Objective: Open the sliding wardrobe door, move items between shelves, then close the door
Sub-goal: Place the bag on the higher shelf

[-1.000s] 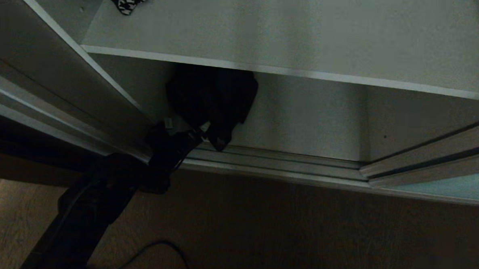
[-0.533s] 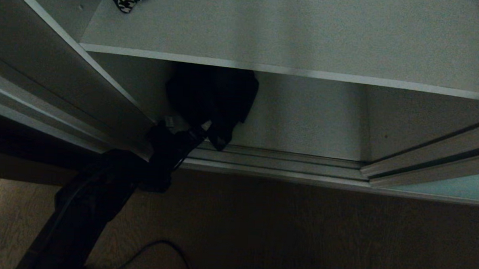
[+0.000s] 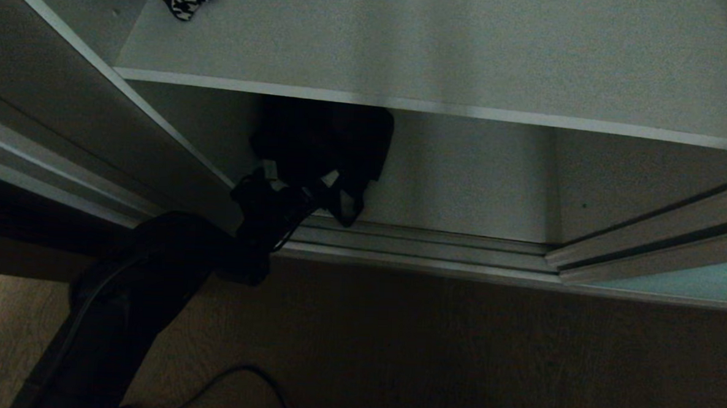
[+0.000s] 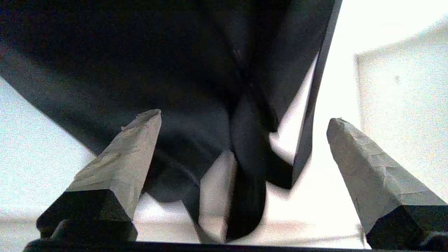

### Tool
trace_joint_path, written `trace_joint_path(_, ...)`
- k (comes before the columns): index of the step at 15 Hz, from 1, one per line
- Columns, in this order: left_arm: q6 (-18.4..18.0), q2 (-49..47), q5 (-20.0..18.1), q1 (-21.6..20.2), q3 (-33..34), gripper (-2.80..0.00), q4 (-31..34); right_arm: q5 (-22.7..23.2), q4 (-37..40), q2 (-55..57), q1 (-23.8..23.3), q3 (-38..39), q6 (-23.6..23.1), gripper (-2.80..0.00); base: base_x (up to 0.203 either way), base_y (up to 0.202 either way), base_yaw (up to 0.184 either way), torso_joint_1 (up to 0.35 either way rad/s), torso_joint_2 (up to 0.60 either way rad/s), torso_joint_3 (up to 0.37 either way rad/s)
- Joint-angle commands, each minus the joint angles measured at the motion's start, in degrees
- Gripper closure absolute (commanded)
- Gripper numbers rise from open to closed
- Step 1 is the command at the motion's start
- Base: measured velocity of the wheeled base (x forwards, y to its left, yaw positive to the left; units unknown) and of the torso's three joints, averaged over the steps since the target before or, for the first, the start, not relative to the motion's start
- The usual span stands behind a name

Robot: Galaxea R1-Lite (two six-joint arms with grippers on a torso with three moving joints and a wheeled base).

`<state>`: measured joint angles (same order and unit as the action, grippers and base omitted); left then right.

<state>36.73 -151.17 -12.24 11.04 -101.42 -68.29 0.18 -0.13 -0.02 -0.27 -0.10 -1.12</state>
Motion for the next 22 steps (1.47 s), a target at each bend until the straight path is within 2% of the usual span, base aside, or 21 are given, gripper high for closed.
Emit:
trace_joint_path(1,0.29,-1.18,0.10,-0.16,-2.60,-2.80,-0.40,-0.01,-0.04,-0.05,0.00,0.01,-0.02,0.00,0.000,0.000,0.000,0.000,0.00,0.000)
trace_joint_path(5,0.58,-5.38,0.18,-0.46,-8.88,-2.80,0.76,-0.01,-0.04,0.00,0.00,0.01,-0.02,0.00,0.000,0.000,0.000,0.000,0.00,0.000)
trace_joint_path(9,-0.13,-7.25,-0.22,-1.02,-9.32,-2.80,0.90,-0.01,-0.04,0.02,0.00,0.01,-0.02,0.00,0.000,0.000,0.000,0.000,0.00,0.000)
trace_joint_path(12,-3.42,-8.88,-0.33,-1.10,-9.58,-2.80,0.36,-0.01,-0.04,-0.06,0.00,0.01,-0.02,0.00,0.000,0.000,0.000,0.000,0.00,0.000)
trace_joint_path(18,-3.95,-10.21,-0.96,-1.63,-9.94,-2.80,0.35,-0.01,-0.04,-0.06,0.00,0.01,-0.02,0.00,0.000,0.000,0.000,0.000,0.00,0.000)
trace_joint_path(19,-4.34,-10.65,-1.51,-1.64,-9.94,0.00,0.35,-0.01,-0.04,0.01,0.00,0.01,-0.02,0.00,0.000,0.000,0.000,0.000,0.00,0.000)
trace_joint_path(22,-4.65,-10.37,-3.49,-2.25,-9.94,0.00,0.26,-0.01,-0.04,-0.02,0.00,0.01,-0.02,0.00,0.000,0.000,0.000,0.000,0.00,0.000)
